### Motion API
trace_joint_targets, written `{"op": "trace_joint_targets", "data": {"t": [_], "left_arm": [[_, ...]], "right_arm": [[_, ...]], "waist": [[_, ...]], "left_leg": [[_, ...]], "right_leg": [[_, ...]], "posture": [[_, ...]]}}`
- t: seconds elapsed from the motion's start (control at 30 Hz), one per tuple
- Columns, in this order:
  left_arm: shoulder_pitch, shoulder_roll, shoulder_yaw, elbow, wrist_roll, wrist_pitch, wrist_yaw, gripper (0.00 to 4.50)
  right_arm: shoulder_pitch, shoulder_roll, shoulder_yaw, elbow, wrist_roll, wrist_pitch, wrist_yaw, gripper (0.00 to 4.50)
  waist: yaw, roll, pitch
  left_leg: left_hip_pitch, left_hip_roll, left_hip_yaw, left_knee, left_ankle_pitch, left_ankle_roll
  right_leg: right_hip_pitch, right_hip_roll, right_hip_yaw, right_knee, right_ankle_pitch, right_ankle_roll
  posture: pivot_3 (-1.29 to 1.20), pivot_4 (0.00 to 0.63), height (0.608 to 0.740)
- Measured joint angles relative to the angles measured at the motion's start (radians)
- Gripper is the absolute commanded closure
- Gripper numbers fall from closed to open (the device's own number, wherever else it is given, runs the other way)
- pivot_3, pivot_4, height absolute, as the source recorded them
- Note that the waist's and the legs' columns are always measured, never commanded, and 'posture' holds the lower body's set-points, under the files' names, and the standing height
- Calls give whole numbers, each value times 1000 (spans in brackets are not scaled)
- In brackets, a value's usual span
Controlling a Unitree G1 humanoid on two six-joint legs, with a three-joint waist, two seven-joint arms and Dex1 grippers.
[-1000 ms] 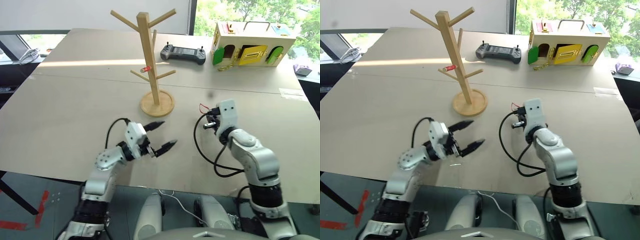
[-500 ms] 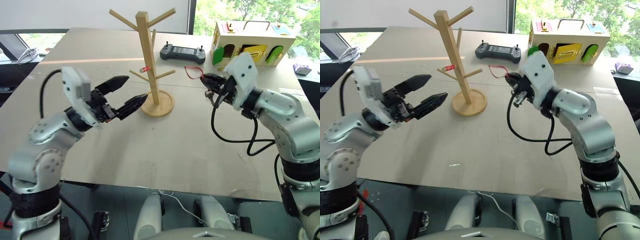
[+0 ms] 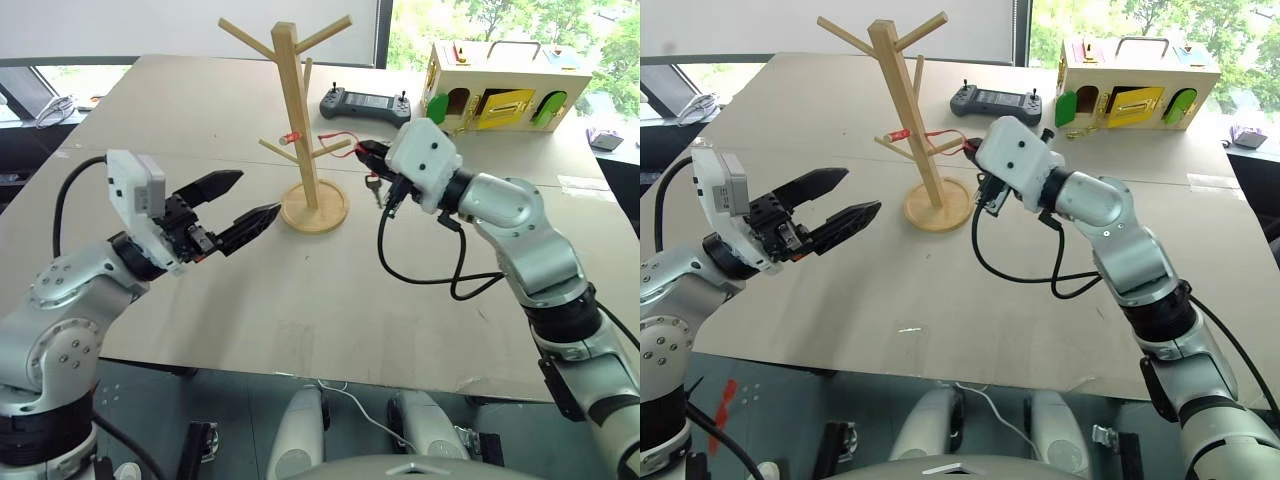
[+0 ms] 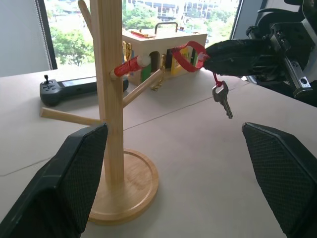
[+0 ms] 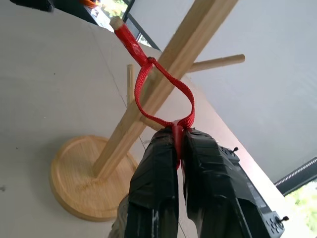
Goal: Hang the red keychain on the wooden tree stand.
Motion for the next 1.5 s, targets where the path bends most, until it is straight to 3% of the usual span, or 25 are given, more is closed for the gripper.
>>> {"op": "trace_joint_targets", "data": {"t": [0.23, 0.8, 1.23, 1.33, 1.5], "left_arm": [[29, 20, 29, -23, -20, 16, 0, 0], [95, 34, 102, -71, -47, 30, 32, 0], [96, 34, 101, -77, -40, 26, 38, 0], [95, 34, 101, -77, -37, 24, 38, 0], [92, 34, 98, -77, -29, 17, 37, 0]], "right_arm": [[-36, 68, 28, 45, -52, -151, 22, 4467], [-87, 207, 58, 243, -130, -258, 31, 4467], [-126, 258, 47, 425, -216, -353, -92, 4467], [-126, 259, 27, 453, -226, -356, -113, 3349], [-125, 266, 9, 453, -202, -357, -107, 1092]], "waist": [[1, 0, 0], [1, 0, 0], [0, 0, 0], [0, 0, 0], [-1, 0, 0]], "left_leg": [[0, 0, 0, 0, 0, 0], [0, 0, 0, 0, 0, 0], [0, 0, 0, 0, 0, 0], [0, 0, 0, 0, 0, 0], [0, 0, 0, 0, 0, 0]], "right_leg": [[0, 0, 0, 0, 0, 0], [0, 0, 0, 1, 0, 0], [0, 0, 0, 1, 0, 0], [0, 0, 0, 1, 0, 0], [0, 0, 0, 1, 0, 0]], "posture": [[0, 150, 740], [0, 150, 740], [0, 150, 740], [0, 150, 740], [0, 150, 740]]}}
